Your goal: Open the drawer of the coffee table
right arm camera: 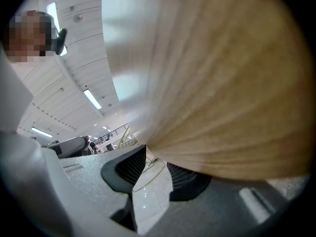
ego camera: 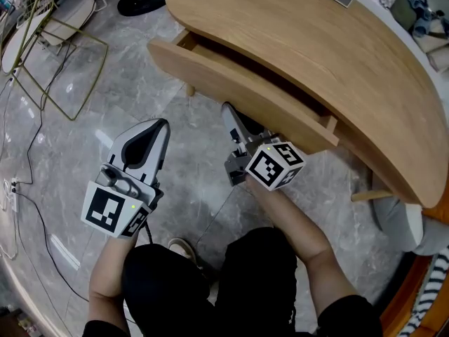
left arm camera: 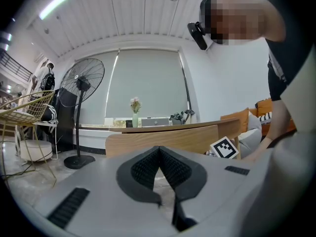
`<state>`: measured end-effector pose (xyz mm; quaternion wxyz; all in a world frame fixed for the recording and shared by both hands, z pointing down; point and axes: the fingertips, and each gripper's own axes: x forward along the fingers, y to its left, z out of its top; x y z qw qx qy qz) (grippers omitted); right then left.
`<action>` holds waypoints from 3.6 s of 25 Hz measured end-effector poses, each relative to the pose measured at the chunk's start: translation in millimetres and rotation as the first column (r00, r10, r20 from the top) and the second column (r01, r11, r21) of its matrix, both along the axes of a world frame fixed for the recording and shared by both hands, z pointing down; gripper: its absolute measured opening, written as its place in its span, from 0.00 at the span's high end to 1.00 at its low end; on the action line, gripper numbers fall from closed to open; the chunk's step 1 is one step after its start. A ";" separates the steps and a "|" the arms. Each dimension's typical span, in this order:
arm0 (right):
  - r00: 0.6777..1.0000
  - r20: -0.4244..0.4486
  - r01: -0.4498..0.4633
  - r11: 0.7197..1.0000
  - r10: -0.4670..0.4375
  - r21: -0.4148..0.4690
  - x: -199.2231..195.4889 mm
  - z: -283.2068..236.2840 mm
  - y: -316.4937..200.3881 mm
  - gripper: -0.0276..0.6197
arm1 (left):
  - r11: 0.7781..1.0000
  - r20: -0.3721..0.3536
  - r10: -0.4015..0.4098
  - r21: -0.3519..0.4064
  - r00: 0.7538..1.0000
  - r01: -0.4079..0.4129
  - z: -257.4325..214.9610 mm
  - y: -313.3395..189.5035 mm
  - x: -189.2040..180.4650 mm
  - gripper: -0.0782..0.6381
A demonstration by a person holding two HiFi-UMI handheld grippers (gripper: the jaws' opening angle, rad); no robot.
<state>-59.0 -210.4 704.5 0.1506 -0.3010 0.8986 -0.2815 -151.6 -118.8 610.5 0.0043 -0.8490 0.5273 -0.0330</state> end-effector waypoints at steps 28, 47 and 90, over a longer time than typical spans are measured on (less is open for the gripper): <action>1.000 -0.021 0.002 1.000 -0.002 -0.012 -4.9 0.4 28.2 0.77 | 1.000 -0.027 0.019 -0.014 0.999 -0.019 -0.8 5.3 2.8 0.88; 0.978 -0.108 0.179 0.984 -0.177 0.015 -26.3 13.5 73.0 0.78 | 1.000 -0.057 0.000 -0.012 0.998 -0.001 -6.2 9.6 0.9 0.88; 0.926 -0.109 0.334 0.919 -0.361 -0.209 -64.3 -174.0 75.5 0.95 | 0.961 -0.092 -0.183 -0.226 0.979 0.158 -131.5 15.8 -33.9 0.88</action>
